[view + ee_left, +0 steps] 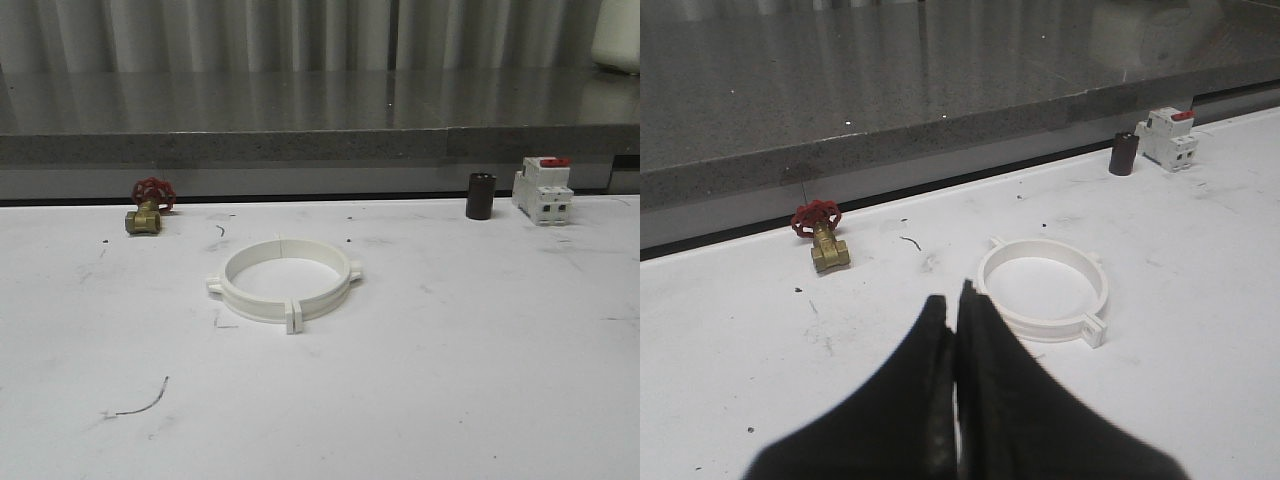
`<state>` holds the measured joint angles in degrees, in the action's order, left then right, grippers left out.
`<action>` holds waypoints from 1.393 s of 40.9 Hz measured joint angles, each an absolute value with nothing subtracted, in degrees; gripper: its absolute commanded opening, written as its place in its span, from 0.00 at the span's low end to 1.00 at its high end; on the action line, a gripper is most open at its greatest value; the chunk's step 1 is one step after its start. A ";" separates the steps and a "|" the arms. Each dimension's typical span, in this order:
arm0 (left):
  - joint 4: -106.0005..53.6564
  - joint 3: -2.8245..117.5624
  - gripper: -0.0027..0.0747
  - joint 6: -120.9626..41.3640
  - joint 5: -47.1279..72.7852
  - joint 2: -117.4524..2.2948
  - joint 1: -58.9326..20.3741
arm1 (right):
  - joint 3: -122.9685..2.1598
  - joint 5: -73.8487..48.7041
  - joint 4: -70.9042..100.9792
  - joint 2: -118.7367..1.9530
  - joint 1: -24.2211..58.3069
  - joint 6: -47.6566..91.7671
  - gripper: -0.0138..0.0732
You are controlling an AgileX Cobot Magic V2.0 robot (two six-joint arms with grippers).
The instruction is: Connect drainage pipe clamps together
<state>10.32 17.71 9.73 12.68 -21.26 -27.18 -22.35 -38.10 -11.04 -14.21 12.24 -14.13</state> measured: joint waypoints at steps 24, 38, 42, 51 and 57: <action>10.32 17.62 0.01 9.73 12.64 -21.26 -27.18 | -22.35 -38.10 -11.04 -14.21 12.24 -14.03 0.09; 2.34 12.46 0.01 0.00 9.78 -15.39 -24.17 | -22.35 -38.10 -11.04 -14.21 12.24 -14.03 0.09; 1.09 10.14 0.01 -1.30 9.70 -10.33 -20.17 | -22.35 -38.10 -11.04 -14.21 12.24 -14.03 0.09; 0.62 4.03 0.01 -1.94 9.70 -0.27 -9.74 | -22.35 -38.10 -11.04 -14.21 12.24 -14.03 0.09; 0.62 0.81 0.01 -1.94 9.80 0.34 -6.05 | -22.35 -37.98 -11.04 -14.21 12.24 -14.03 0.09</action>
<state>0.62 0.81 -1.94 9.80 0.34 -6.05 -22.35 -37.98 -11.04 -14.21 12.24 -14.03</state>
